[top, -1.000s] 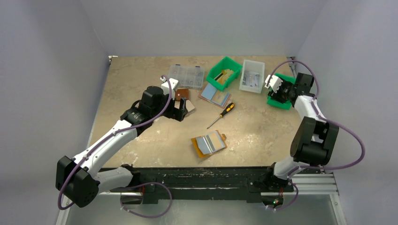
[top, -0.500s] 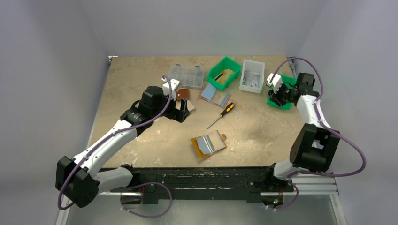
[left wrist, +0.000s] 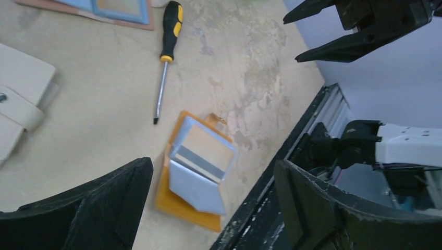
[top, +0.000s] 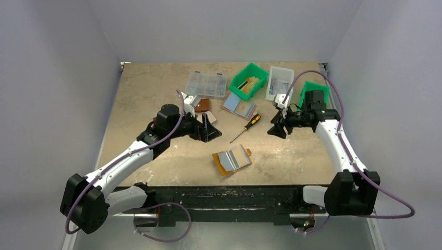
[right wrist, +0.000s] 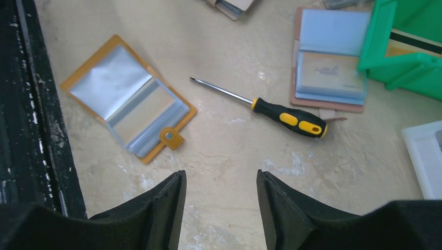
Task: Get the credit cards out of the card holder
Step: Remove the credit card from the card holder.
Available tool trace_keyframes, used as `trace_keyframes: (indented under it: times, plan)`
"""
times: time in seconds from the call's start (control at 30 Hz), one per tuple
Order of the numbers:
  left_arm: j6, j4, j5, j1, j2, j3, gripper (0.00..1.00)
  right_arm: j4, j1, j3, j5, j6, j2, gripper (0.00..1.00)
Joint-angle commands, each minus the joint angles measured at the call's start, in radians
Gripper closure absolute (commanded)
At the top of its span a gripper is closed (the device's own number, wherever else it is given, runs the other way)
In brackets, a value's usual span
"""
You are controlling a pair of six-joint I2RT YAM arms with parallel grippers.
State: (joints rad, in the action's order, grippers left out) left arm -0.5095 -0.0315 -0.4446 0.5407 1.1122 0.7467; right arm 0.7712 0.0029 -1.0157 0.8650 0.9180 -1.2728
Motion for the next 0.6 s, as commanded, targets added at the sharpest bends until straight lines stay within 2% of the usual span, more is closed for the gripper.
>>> trace_keyframes:
  times: [0.0,0.1,0.2,0.3,0.37,0.57]
  plan:
    - [-0.226,0.193,-0.029,0.059,-0.051,-0.055,0.07,0.005,-0.011,0.050,0.167,-0.046,0.043,0.38]
    - [-0.293,0.234,0.077,0.154,-0.059,-0.091,0.07,-0.013,0.016,0.087,0.268,-0.052,0.049,0.31]
    - [-0.364,0.297,0.168,0.229,-0.040,-0.138,0.10,-0.027,0.028,0.094,0.333,-0.092,0.027,0.29]
    - [-0.460,0.419,0.243,0.288,-0.021,-0.209,0.15,-0.180,0.040,0.129,0.328,-0.322,0.014,0.29]
    - [-0.488,0.442,0.310,0.328,0.003,-0.226,0.16,-0.335,0.058,0.165,0.300,-0.510,0.011,0.29]
    - [-0.521,0.449,0.436,0.410,0.124,-0.201,0.21,-0.538,0.165,0.210,0.213,-0.793,-0.055,0.34]
